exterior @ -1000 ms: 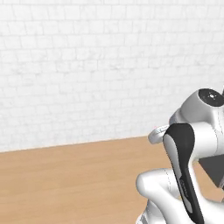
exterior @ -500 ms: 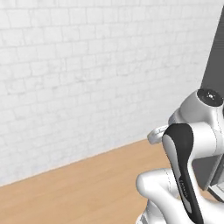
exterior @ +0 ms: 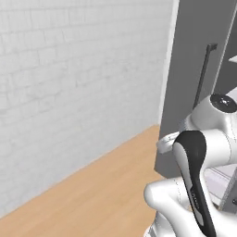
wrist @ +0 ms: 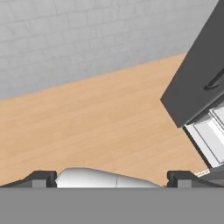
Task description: Place one cucumber and one chicken drumstick in each tupperware on the nearby counter, to pack two identical lunches.
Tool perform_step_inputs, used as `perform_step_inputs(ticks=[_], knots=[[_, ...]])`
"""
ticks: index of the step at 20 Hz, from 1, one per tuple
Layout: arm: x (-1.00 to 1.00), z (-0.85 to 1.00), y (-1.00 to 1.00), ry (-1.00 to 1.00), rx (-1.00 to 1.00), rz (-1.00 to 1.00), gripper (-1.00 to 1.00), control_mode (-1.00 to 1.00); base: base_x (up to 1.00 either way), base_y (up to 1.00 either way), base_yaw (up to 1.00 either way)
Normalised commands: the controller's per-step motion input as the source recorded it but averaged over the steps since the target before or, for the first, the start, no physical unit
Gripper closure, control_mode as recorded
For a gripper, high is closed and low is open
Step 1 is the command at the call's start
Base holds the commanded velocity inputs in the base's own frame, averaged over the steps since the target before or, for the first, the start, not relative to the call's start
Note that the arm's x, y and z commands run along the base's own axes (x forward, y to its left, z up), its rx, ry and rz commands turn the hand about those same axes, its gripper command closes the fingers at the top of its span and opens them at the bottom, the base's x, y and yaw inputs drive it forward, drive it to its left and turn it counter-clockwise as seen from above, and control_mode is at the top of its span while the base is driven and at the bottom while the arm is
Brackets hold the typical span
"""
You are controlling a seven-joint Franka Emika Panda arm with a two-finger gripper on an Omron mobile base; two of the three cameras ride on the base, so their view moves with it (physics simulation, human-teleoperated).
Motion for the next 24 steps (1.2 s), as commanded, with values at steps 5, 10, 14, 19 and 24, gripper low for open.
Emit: perform_step_inputs(ticks=[5,10,14,19,24], knots=[[0.00,0.00,0.00,0.00,0.00,0.00,-1.00,1.00,0.96,0.38,-0.50],[0.00,0.00,0.00,0.00,0.00,0.00,-1.00,1.00,0.90,0.17,-0.49],[0.00,0.00,0.00,0.00,0.00,0.00,-1.00,1.00,0.50,-0.05,-0.54],[0.00,0.00,0.00,0.00,0.00,0.00,-1.00,1.00,0.56,-0.02,-0.55],[0.00,0.00,0.00,0.00,0.00,0.00,-1.00,1.00,0.76,0.17,-0.52]])
